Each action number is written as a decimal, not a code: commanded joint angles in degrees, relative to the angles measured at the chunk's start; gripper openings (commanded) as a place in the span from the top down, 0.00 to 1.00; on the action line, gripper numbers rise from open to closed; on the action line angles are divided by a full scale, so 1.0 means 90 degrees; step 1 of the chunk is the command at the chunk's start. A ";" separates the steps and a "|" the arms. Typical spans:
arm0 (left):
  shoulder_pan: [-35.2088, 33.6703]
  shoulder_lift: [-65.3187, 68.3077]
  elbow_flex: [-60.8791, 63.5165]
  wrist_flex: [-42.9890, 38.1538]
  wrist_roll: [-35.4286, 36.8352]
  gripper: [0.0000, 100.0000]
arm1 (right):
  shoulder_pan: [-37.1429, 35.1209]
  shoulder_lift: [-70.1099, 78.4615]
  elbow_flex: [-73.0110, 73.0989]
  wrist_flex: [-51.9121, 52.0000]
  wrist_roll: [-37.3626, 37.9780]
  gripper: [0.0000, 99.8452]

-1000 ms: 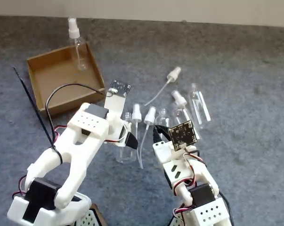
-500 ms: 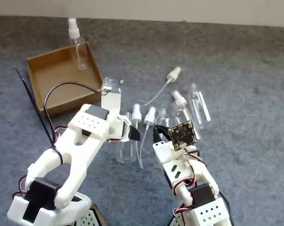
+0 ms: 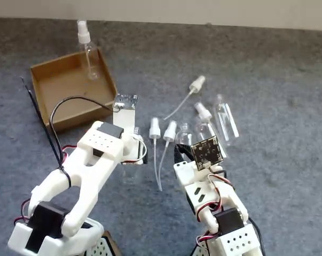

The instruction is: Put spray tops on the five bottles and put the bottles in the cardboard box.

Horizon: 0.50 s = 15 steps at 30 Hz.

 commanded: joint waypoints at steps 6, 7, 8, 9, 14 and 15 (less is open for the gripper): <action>-0.0015 -0.0298 -0.0083 -0.0088 -0.0381 0.94 | 0.0063 -0.0063 0.0659 0.0015 0.0039 1.00; -0.0073 -0.0317 -0.0083 -0.0088 -0.0703 0.94 | 0.0063 -0.0063 0.0659 0.0015 0.0039 1.00; -0.0132 -0.0317 -0.0093 -0.0088 -0.1016 0.94 | 0.0063 -0.0063 0.0659 0.0015 0.0039 1.00; -0.0200 -0.0317 -0.0093 -0.0088 -0.1299 0.94 | 0.0063 -0.0063 0.0659 0.0015 0.0049 1.00; -0.0894 -0.0278 -0.0103 -0.0088 -0.1983 0.94 | 0.0063 -0.0063 0.0659 0.0015 0.0039 1.00; -0.1040 -0.0278 -0.0103 -0.0088 -0.2042 0.94 | 0.0063 -0.0063 0.0659 0.0015 0.0039 1.00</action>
